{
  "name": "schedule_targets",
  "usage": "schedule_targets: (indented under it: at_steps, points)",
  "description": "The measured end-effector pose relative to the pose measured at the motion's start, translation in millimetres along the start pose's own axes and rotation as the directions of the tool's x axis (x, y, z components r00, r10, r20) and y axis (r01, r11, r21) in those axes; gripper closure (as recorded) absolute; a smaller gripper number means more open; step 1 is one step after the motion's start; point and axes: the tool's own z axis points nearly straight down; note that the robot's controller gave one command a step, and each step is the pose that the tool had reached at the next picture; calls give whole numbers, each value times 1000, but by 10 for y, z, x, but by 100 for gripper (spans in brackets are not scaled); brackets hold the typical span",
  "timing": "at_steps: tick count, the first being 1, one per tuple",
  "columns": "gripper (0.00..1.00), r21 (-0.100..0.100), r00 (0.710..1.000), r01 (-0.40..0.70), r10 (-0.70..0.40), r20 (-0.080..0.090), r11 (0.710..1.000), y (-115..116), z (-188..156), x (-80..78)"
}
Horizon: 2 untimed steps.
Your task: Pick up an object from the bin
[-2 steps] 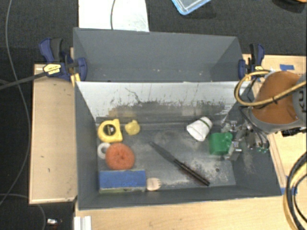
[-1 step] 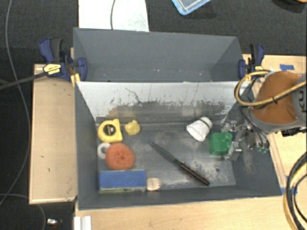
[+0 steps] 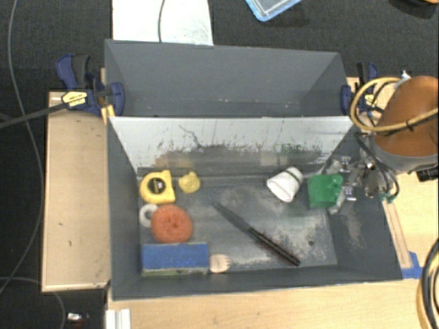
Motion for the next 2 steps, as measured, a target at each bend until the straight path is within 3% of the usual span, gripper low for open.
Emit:
schedule_targets:
  at_steps: [1,2]
  points:
    - [100,0,1000,21,-21,1,1000,118,-483,132]
    - [100,0,1000,-15,15,5,1000,94,-1176,-133]
